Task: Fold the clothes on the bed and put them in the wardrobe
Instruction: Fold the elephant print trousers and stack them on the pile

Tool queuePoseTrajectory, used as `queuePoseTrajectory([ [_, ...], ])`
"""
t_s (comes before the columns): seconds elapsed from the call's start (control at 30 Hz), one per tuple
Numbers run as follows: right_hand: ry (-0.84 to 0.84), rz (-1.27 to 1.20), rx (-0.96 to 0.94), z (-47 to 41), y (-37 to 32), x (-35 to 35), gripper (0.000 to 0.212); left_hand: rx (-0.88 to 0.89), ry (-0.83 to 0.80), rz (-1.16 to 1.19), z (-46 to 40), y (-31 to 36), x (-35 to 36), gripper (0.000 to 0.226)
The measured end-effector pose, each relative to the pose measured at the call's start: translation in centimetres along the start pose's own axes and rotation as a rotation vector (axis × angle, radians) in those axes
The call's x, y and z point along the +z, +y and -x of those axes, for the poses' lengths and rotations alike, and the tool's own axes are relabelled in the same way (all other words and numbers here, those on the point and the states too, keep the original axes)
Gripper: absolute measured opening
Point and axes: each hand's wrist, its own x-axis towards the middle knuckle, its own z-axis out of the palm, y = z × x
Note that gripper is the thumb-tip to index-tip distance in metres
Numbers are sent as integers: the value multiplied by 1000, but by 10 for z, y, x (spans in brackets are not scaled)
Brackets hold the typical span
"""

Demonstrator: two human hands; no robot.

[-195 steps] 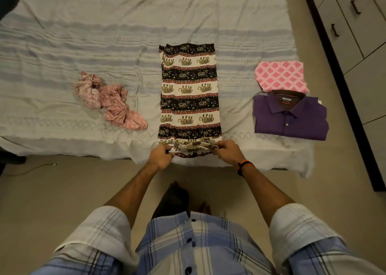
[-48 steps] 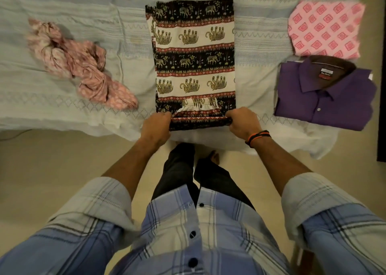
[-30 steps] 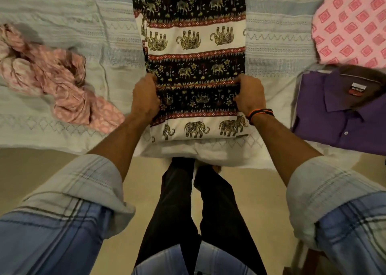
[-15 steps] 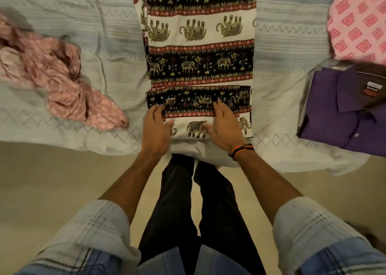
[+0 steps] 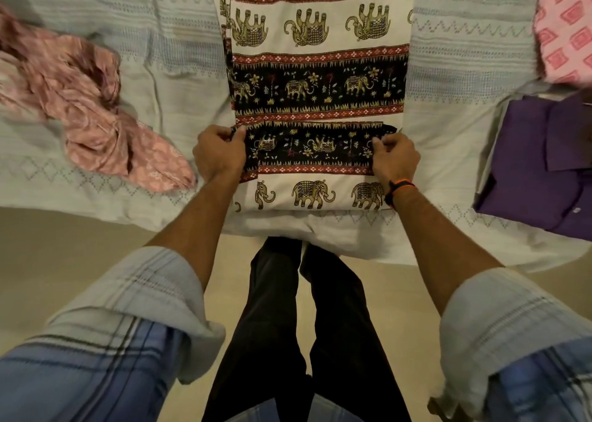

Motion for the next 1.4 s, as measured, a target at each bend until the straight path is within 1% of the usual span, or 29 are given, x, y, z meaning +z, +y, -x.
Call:
queuePoseTrajectory([
  [0.1,18,-64,49,-7,0,-5,24,-133,9,139,-6,-1,-1,9],
  [0.17,97,-122,104,-12,1,-10,22,-219,63,267,-8,2,-5,13],
  [0.23,155,-161,154,-15,3,-11,20,-262,109,317,-10,10,-9,17],
  [0.33,197,-219,242,-16,3,-8,19,-331,89,387,-15,18,-8,18],
  [0.37,187,-220,252,-15,3,-7,19,-323,67,354,-17,18,-7,16],
  [0.43,126,-161,191,-10,4,-7,22,-243,32,220,-18,13,-6,8],
  [0.47,91,-141,140,-7,4,-8,24,-199,20,187,-16,9,-5,12],
  [0.57,-14,-133,40,10,7,-15,34,-107,-70,171,4,-5,-7,38],
  [0.63,-72,-102,36,22,15,-17,42,-92,-109,122,24,-19,-9,49],
  [0.7,-101,-82,51,36,27,-20,43,-103,-91,38,43,-36,-14,51],
  [0.83,-133,-54,90,65,47,-24,41,-163,-61,4,72,-64,-26,42],
  [1.0,-137,-63,117,80,61,-22,36,-125,-74,-30,81,-81,-28,24],
  [1.1,-144,-58,117,77,61,-22,32,-95,-85,-51,79,-84,-26,18],
  [1.2,-158,-55,97,72,63,-23,33,-57,-103,-67,76,-85,-25,16],
  [1.23,-161,-53,83,72,64,-24,31,-46,-114,-63,75,-86,-25,18],
  [1.33,-152,-56,58,72,68,-24,27,-47,-133,3,75,-89,-23,39],
  [1.4,-141,-77,54,74,71,-24,25,-46,-116,40,77,-90,-23,46],
])
